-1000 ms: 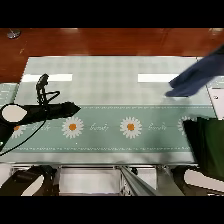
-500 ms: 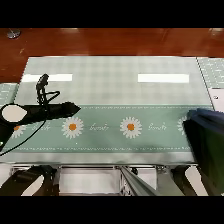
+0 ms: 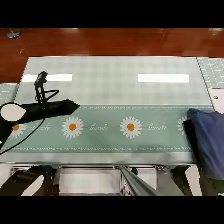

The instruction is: Fold the shirts.

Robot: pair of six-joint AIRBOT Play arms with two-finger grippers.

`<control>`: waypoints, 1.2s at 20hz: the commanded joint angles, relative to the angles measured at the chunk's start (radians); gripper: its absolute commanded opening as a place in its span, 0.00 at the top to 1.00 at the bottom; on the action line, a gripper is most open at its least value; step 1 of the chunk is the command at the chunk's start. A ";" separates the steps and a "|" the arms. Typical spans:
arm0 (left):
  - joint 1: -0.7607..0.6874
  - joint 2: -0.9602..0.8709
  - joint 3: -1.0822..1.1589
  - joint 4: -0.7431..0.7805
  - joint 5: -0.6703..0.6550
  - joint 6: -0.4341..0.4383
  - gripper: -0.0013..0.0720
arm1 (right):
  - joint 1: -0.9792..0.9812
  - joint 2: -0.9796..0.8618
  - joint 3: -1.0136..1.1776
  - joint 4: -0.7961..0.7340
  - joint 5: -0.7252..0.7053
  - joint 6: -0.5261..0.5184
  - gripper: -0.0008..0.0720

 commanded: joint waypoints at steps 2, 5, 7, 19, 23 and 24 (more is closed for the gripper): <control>0.077 -0.020 0.193 0.000 0.024 0.050 0.96 | 0.015 -0.218 0.362 0.538 -0.158 -0.023 0.82; 0.082 -0.112 0.504 0.000 -0.029 0.050 0.96 | 0.236 -0.347 0.572 0.860 -0.317 -0.074 0.95; 0.040 -0.197 0.704 0.027 -0.040 0.050 0.96 | 0.483 -0.391 0.594 0.819 -0.438 -0.092 0.95; -0.051 -0.456 0.621 0.543 -0.278 -0.224 0.95 | 1.046 -0.621 0.105 0.046 -0.560 0.080 0.95; -0.044 -0.462 0.621 0.542 -0.286 -0.223 0.95 | 1.027 -0.621 0.105 0.031 -0.554 0.075 0.96; -0.044 -0.462 0.621 0.542 -0.286 -0.223 0.95 | 1.027 -0.621 0.105 0.033 -0.557 0.075 0.95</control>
